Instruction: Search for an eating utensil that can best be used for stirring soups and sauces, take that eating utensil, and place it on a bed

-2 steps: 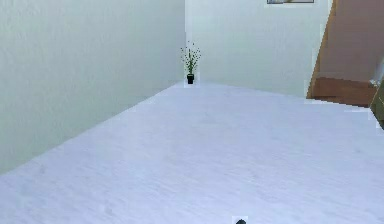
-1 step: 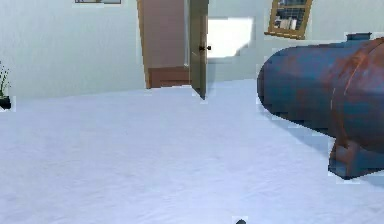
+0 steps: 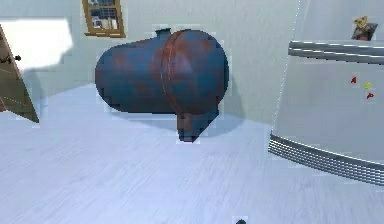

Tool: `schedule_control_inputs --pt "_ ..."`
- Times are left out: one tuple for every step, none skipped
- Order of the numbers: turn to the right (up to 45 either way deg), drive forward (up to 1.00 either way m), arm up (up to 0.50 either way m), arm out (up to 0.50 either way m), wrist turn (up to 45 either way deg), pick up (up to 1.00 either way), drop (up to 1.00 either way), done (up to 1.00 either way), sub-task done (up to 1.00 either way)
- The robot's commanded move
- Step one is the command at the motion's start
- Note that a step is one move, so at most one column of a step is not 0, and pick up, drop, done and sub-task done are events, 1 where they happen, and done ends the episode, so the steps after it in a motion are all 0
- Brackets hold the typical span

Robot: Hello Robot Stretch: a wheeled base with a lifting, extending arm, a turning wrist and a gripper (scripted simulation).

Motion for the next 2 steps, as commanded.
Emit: schedule_control_inputs --pt "27.0 0.0 0.0 0.0 0.0 0.0 0.0 0.0 0.0" --pt "0.0 0.1 0.0 0.0 0.0 0.0 0.0 0.0 0.0"
